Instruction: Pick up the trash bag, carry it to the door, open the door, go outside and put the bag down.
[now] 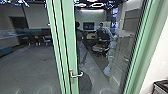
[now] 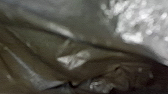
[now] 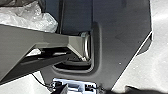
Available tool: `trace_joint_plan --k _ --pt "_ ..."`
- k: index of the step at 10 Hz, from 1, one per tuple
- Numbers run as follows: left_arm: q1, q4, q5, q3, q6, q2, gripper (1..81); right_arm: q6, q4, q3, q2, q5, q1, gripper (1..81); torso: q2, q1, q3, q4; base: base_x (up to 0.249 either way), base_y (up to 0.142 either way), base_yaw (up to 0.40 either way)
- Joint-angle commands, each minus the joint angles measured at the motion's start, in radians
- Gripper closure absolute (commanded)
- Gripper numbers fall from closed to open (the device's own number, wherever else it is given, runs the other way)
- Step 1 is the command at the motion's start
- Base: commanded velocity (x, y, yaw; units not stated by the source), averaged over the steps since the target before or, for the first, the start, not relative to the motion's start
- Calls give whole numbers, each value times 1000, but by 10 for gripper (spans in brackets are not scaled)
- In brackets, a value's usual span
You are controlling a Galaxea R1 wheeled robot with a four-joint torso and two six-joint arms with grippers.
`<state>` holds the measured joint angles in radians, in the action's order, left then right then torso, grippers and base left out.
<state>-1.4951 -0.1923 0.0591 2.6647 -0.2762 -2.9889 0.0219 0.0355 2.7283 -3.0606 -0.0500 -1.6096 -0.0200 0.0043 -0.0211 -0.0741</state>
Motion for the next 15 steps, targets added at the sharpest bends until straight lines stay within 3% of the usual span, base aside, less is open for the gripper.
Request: trace_joint_plan --k 1,11,15 --pt "45 24 56 -12 -6 10 811 0 0 -3 -3 -57 38 10 0 0 0 0 0 0 332" --pt "43 33 57 -8 -6 2 811 0 -2 4 -5 -47 42 10 0 0 0 0 0 0 334" --pt "43 30 57 -6 -5 1 811 0 0 4 -6 -47 42 10 0 0 0 0 0 0 129"
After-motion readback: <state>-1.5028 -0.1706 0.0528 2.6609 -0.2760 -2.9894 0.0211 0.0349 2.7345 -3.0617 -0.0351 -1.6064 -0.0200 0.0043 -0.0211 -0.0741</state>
